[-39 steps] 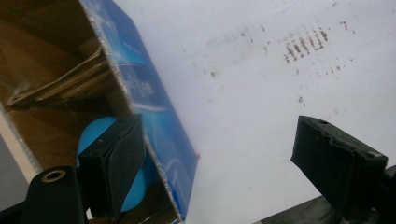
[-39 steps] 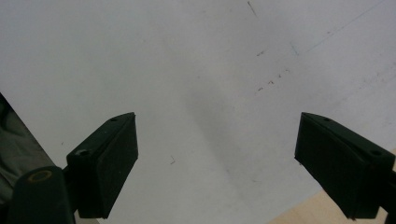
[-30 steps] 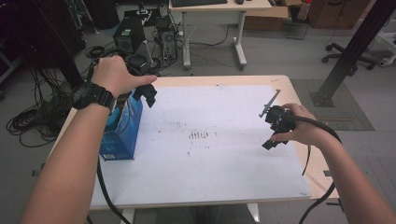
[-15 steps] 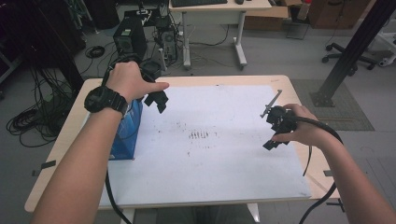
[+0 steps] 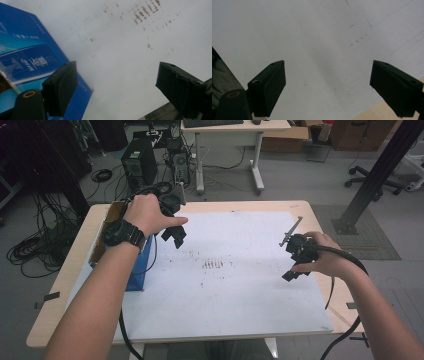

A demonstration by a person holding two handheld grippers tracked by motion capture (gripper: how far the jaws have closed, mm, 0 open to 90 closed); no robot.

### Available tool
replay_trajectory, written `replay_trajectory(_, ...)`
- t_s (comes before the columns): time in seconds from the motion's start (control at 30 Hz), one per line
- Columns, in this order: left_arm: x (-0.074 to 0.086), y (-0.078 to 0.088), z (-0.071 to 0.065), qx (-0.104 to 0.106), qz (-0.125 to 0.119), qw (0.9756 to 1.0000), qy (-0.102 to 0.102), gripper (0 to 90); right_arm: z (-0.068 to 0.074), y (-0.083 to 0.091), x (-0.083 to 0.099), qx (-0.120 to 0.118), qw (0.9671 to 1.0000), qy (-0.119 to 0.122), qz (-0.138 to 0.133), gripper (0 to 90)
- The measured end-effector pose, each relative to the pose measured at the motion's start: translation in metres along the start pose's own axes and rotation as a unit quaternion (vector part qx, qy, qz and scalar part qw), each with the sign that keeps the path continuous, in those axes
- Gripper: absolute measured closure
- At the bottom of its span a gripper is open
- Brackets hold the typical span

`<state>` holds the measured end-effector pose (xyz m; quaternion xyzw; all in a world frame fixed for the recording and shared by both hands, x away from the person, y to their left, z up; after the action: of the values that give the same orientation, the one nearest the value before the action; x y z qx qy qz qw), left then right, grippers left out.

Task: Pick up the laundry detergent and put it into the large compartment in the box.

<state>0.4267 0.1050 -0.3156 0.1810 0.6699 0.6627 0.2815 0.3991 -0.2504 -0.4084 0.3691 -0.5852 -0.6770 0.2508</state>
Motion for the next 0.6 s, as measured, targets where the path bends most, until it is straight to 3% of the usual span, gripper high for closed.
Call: replay_trajectory(0.6, 0.003, -0.02, -0.008, 0.006, 0.01, 0.9998, -0.013, 17.9, 0.001, -0.001, 0.0, 0.001, 1.0, 0.001, 0.002, 13.4)
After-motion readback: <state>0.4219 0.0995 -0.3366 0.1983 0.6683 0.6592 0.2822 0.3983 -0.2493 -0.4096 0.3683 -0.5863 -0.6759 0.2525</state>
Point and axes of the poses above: each handheld gripper's, and its own axes: y roughly backward along the jaws, x roughly out of its underside, z roughly to its left, the point moved 8 cm from there along -y, roughly forward along the jaws, and after that the axes turned 6 degrees about -y, right-handed, at the moved point
